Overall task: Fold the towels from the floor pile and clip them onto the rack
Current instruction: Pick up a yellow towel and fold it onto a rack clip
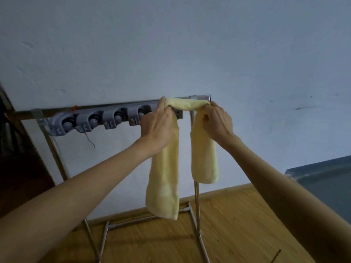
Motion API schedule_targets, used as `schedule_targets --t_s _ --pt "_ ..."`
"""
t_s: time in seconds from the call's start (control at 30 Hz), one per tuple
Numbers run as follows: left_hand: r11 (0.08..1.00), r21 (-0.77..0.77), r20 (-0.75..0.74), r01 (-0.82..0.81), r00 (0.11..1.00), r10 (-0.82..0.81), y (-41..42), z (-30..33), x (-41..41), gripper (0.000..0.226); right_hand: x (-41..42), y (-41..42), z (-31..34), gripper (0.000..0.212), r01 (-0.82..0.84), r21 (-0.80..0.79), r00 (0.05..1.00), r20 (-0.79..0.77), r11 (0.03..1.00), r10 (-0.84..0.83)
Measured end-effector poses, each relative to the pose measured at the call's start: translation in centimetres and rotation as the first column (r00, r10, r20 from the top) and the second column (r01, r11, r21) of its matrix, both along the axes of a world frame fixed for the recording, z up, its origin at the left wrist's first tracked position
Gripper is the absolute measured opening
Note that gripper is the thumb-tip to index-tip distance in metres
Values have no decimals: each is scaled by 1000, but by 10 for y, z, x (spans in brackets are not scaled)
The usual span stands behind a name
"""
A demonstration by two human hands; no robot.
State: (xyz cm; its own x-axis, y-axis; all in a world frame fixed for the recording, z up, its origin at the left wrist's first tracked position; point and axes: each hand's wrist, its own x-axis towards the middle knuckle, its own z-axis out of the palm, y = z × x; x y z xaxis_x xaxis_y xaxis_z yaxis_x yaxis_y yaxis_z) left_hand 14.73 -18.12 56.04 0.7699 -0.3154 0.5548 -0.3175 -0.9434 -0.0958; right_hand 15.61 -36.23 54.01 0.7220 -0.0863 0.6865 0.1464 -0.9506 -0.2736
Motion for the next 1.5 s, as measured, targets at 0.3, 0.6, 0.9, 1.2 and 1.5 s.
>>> schedule_targets --t_s 0.3,0.6,0.9,1.2,1.5 --pt "999 -23 -8 -25 1000 25 -15 -2 36 19 29 -4 -12 28 -35 89 999 -13 995 36" --pt "996 84 -57 -23 998 28 -21 -34 47 42 49 -19 -47 34 34 94 987 -162 995 -19" --pt "988 124 -16 88 996 -86 -18 -61 49 38 39 -23 -95 44 -68 41 977 -199 997 74" --pt "929 -164 210 331 932 -295 -3 -104 44 45 26 -8 -137 53 -181 -61 972 -164 982 169" --pt "907 -422 -331 5 930 -159 1 -166 61 78 22 -1 -158 38 -183 -29 983 -10 983 183"
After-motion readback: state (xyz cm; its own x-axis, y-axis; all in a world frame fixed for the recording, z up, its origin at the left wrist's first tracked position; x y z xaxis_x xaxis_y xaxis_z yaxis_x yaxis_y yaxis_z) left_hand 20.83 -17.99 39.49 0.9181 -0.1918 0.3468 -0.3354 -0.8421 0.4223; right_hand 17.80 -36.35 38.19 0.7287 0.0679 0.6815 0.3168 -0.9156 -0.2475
